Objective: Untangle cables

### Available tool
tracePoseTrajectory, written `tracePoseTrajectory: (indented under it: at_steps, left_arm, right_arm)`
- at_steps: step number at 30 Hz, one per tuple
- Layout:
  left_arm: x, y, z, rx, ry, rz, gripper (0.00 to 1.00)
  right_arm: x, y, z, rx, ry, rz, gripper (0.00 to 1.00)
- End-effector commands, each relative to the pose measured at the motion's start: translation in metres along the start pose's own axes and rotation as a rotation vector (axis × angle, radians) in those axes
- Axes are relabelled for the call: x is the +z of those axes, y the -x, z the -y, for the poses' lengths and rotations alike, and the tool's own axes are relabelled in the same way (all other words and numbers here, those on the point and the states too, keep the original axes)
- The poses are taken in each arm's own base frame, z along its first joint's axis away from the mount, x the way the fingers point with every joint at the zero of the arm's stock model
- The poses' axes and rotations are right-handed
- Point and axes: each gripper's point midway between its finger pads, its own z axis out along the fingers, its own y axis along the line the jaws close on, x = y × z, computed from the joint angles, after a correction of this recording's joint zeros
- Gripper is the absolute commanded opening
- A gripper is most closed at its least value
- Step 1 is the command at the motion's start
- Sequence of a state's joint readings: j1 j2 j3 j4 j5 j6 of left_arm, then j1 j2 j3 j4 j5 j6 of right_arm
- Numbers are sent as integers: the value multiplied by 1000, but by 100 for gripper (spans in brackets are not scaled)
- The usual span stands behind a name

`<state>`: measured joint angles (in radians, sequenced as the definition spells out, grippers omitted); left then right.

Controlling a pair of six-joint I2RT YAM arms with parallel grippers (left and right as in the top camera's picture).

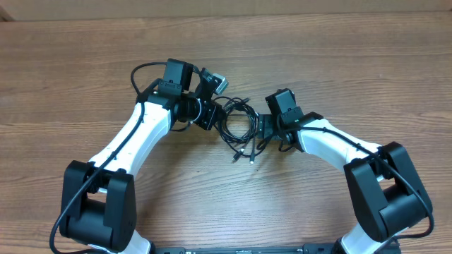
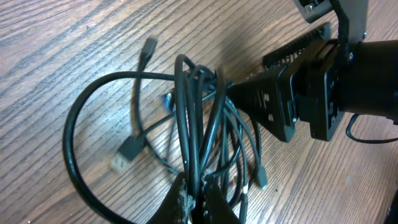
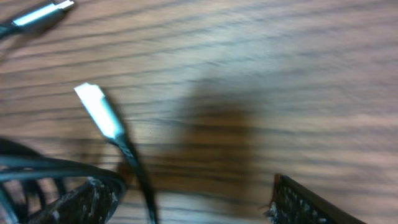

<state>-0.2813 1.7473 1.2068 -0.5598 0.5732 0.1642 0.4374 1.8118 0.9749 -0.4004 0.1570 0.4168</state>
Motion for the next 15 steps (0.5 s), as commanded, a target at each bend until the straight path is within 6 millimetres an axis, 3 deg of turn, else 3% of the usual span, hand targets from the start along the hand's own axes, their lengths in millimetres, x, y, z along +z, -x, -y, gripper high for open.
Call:
tracePoseTrajectory:
  at_steps: [1,6,11,15]
  left_arm:
    - [-9,14,7,48,-12,40,4]
    - [-9,13,0,33,31,33,4]
    - [-13,9,-30,-93,204,18,4]
    - [-16,5,-45,-157,290,15,4]
  right_arm:
    - [11,-15,45,112,-226,-7,81]
    - [4,-22,72,193,-353,-8,82]
    - [-7,-34,111,326,-503,-31,84]
    - [-8,-41,131,415,-529,-77,86]
